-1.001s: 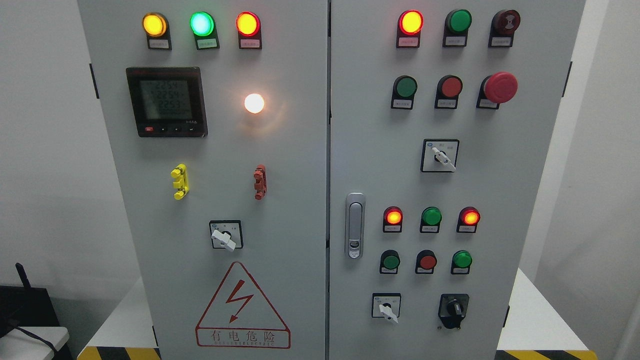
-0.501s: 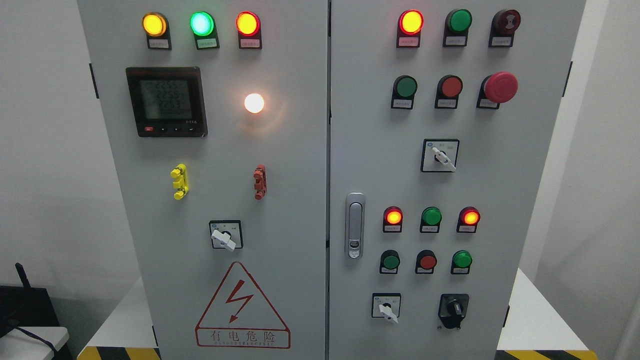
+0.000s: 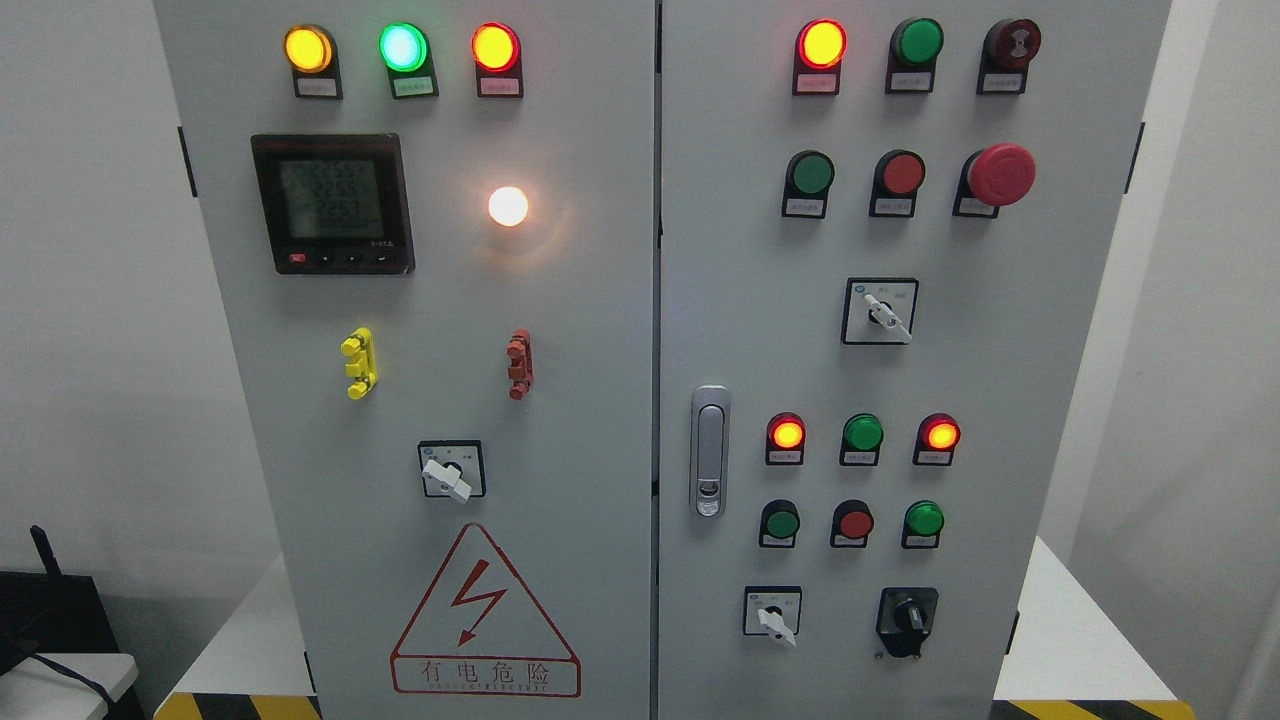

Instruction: Trip black knob to open circuit

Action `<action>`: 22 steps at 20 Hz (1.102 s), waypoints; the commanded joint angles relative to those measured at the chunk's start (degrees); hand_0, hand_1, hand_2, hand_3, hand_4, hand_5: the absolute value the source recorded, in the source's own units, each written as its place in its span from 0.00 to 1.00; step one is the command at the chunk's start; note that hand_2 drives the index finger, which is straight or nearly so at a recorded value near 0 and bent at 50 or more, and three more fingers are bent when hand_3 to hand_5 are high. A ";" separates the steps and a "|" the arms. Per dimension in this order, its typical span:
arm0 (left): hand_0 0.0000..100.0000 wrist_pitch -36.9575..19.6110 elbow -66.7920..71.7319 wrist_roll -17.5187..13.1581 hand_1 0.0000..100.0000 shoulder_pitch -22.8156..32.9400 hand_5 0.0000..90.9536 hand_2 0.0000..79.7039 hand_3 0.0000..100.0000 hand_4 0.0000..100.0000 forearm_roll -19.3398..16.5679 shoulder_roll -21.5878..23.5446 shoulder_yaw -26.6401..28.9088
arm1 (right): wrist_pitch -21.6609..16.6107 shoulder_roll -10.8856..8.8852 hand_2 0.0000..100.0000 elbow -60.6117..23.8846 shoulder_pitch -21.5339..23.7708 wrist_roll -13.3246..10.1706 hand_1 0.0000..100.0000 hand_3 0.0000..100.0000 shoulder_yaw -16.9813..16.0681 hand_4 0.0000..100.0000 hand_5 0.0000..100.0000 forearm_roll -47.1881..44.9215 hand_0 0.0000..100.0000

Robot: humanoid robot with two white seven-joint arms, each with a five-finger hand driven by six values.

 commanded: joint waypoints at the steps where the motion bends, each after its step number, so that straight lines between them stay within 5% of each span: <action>1: 0.12 0.02 0.00 0.04 0.39 -0.44 0.00 0.00 0.00 0.00 -1.84 0.02 0.00 | 2.33 3.77 0.37 -0.17 -3.37 -0.77 0.79 0.80 2.80 0.89 0.96 2.43 0.20; 6: 0.12 0.02 0.00 0.04 0.39 -0.44 0.00 0.00 0.00 0.00 -1.93 -0.07 0.00 | 5.15 5.36 0.40 0.36 -5.67 -1.22 0.80 0.79 2.97 0.89 0.96 3.58 0.22; 22: 0.12 0.02 0.00 0.04 0.39 -0.44 0.00 0.00 0.00 0.00 -1.93 0.02 0.00 | 9.81 6.24 0.41 3.00 -10.41 -4.21 0.79 0.78 4.56 0.88 0.97 4.46 0.28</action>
